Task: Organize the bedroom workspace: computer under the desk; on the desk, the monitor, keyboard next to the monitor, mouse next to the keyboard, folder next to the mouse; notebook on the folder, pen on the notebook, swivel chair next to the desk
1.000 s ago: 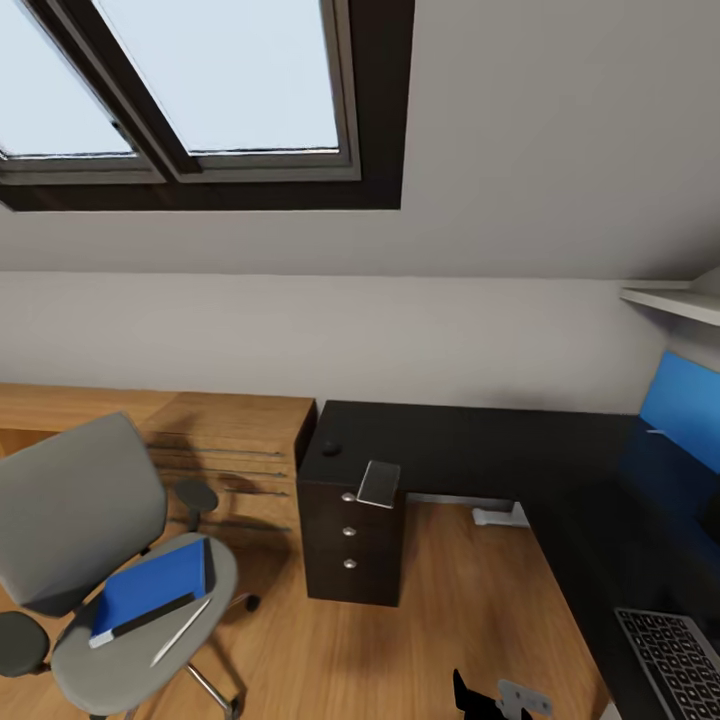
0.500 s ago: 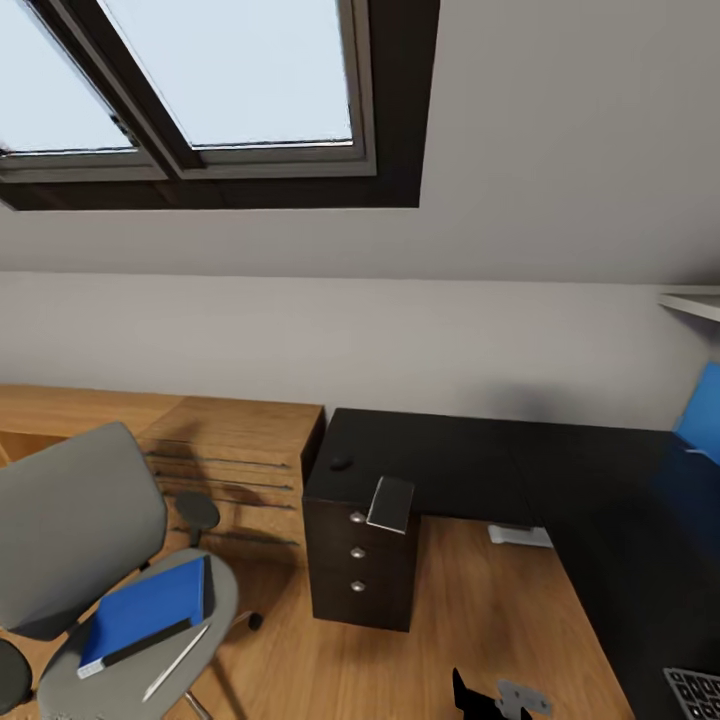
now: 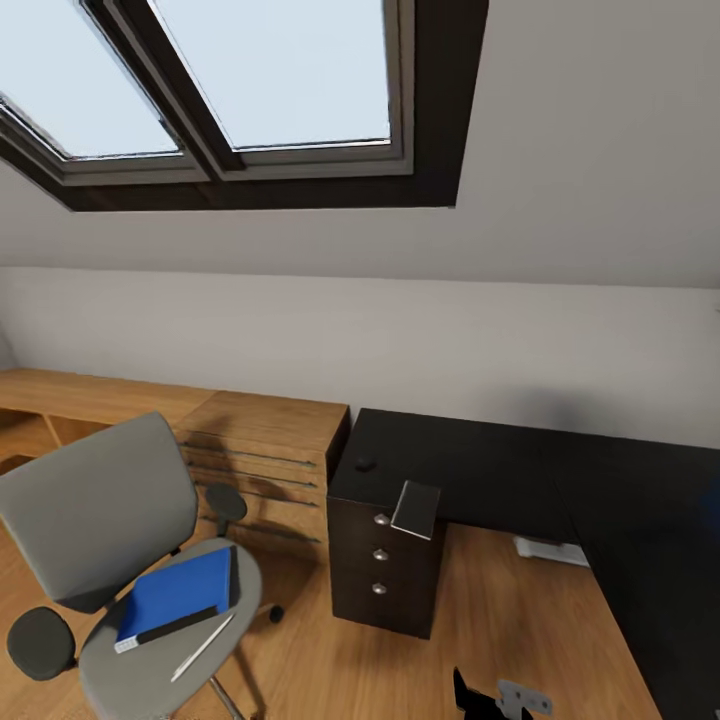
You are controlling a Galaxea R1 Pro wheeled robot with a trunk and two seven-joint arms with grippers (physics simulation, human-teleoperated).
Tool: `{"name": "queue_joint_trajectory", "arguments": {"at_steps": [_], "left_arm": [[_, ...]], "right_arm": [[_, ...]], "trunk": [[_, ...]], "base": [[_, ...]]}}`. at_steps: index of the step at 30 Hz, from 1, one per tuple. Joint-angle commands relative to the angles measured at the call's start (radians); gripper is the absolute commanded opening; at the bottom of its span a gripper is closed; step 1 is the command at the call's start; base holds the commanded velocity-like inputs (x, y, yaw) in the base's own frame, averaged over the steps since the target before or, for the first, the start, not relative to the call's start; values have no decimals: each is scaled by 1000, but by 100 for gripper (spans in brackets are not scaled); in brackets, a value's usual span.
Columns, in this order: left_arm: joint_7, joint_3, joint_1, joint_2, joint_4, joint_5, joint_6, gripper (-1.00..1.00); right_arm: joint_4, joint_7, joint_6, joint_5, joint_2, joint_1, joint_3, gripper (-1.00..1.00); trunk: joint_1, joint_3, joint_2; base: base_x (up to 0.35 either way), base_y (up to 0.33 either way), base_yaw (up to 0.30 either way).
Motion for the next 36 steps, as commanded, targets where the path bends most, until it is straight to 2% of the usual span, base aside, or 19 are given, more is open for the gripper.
{"name": "queue_joint_trajectory", "arguments": {"at_steps": [1,11,18,27,36], "left_arm": [[1,-8,0,0,1,10,-4,100],[1,-8,-1,0,1,10,-4,100],[1,-8,-1,-1,1,10,-5,100],[1,-8,-1,0,1,10,-5,100],[1,-8,-1,0,1,10,-5,100]], "right_arm": [[1,9,-3,-11,0,0,0,100],[1,9,-3,-11,-1,0,-1,100],[1,9,-3,-11,-1,0,0,100],[1,9,-3,-10,-1,0,1,100],[1,9,-3,-9,-1,0,1,100]], "trunk": [[0,-1,-1],[0,-6,-1],[0,-12,-1],[0,-21,-1],[0,-34,-1]], "base": [[2,0,98],[1,-6,121],[95,-144,130],[190,-140,32],[47,-21,4]]}}
